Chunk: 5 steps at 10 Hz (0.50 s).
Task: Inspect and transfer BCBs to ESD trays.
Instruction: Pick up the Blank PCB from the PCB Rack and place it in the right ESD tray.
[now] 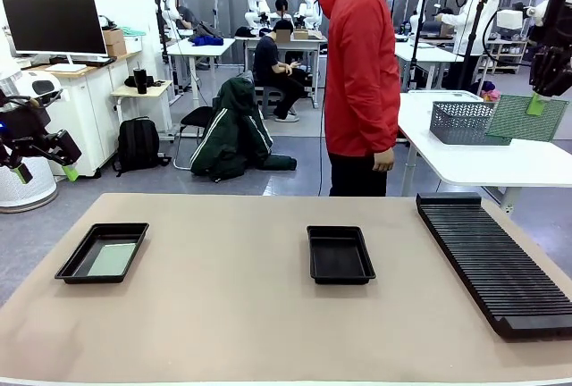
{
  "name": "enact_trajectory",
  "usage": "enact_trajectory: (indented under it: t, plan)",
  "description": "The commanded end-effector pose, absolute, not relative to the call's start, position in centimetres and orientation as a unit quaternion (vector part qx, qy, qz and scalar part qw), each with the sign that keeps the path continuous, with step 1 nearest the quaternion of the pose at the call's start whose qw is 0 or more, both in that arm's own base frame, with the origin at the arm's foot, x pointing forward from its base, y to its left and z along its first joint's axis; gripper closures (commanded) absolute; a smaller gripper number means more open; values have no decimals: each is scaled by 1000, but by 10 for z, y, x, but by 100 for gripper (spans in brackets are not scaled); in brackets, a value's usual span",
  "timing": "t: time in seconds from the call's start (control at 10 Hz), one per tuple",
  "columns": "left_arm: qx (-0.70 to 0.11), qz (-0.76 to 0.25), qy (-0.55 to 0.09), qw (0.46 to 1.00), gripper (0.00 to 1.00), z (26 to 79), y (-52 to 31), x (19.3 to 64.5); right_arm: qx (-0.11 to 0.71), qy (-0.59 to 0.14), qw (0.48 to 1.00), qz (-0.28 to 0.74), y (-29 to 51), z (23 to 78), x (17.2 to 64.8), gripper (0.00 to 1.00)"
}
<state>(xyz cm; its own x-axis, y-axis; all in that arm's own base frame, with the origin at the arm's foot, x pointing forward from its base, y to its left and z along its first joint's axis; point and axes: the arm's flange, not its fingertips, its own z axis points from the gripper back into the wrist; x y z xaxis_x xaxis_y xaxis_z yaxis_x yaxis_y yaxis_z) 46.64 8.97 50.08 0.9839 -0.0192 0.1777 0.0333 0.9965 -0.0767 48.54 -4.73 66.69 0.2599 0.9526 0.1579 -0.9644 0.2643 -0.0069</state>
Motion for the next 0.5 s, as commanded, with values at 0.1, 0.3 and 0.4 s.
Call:
enact_trajectory:
  t: [0.1,0.3,0.4]
  plan:
    - [-39,-12,-90,995,0,500,90,466,92,-134,865,474,-37,646,490,98]
    - [-39,-12,-90,995,0,500,90,466,133,-149,896,397,-25,623,486,98]
    - [-39,-12,-90,995,0,500,90,466,164,-155,911,346,-18,609,487,98]
